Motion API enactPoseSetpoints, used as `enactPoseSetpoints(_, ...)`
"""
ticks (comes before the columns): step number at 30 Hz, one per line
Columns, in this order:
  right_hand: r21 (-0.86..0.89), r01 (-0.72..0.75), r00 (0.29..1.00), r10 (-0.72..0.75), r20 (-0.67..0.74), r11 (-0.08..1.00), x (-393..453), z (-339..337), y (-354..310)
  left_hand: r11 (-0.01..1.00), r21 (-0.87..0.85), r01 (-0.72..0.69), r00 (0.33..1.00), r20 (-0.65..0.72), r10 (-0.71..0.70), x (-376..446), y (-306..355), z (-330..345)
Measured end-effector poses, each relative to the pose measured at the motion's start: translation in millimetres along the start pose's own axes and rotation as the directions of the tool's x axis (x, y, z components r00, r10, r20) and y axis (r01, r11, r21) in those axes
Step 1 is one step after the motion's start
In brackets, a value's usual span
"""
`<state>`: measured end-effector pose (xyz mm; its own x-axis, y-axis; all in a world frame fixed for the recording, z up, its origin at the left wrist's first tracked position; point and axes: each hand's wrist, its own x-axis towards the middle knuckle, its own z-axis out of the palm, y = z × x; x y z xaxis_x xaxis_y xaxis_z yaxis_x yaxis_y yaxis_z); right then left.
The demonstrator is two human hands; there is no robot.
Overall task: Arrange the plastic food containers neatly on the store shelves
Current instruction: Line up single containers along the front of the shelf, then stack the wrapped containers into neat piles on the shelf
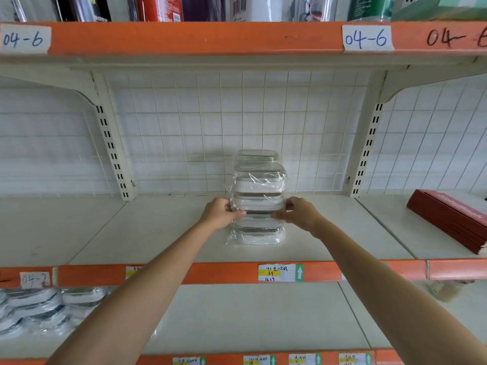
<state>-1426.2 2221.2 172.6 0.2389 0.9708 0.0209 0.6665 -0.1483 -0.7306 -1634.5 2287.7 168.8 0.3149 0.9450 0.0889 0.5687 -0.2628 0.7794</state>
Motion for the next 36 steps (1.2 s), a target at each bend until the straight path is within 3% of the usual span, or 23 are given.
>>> enactPoseSetpoints(5, 0.036, -0.005, 1.0, 0.004, 0.02, 0.999, -1.3, 0.5, -0.3, 0.996, 0.091, -0.009, 1.0, 0.0, 0.009, -1.5, 3.0, -1.6)
enactPoseSetpoints(8, 0.014, -0.001, 0.999, 0.001, 0.033, 1.0, -0.9, -7.5, -7.1, 0.999, 0.055, 0.0, 1.0, 0.03, -0.001, -0.2, 12.2, -8.8)
enactPoseSetpoints(12, 0.08, 0.14, 0.982, -0.128, -0.138, 0.987, -1.9, -24.9, -27.9, 0.993, -0.002, -0.122, 0.988, -0.095, 0.121, -3.5, 31.3, -20.1)
enactPoseSetpoints(15, -0.052, 0.16, 0.973, -0.167, -0.162, 0.986, -3.5, -26.6, -38.6, 0.981, 0.073, -0.181, 0.975, -0.117, 0.189, -6.4, 37.1, -21.8)
enactPoseSetpoints(20, -0.24, 0.121, 0.955, -0.179, -0.235, 0.963, -20.3, -22.9, -48.2, 0.968, 0.184, -0.173, 0.983, -0.022, 0.18, -11.9, 23.5, -35.3)
enactPoseSetpoints(24, -0.6, 0.12, 0.852, -0.392, -0.347, 0.791, -47.2, -1.5, -63.8, 0.833, 0.494, -0.248, 0.964, 0.039, 0.264, -34.0, -5.6, -56.1)
enactPoseSetpoints(26, -0.701, 0.141, 0.848, -0.451, -0.279, 0.699, -63.3, 18.6, -73.8, 0.683, 0.652, -0.328, 0.933, 0.11, 0.343, -49.6, -24.4, -68.3)
enactPoseSetpoints(29, -0.77, 0.244, 0.886, -0.458, -0.07, 0.59, -87.0, 58.7, -85.2, 0.51, 0.75, -0.422, 0.877, 0.196, 0.439, -74.1, -52.1, -83.7)
enactPoseSetpoints(34, -0.722, 0.346, 0.903, -0.421, 0.084, 0.599, -119.4, 134.9, -109.1, 0.478, 0.674, -0.563, 0.791, 0.271, 0.549, -126.4, -107.9, -119.2)
enactPoseSetpoints(36, -0.691, 0.39, 0.902, -0.404, 0.153, 0.609, -130.5, 166.0, -118.4, 0.494, 0.664, -0.561, 0.805, 0.297, 0.514, -147.2, -137.0, -133.4)
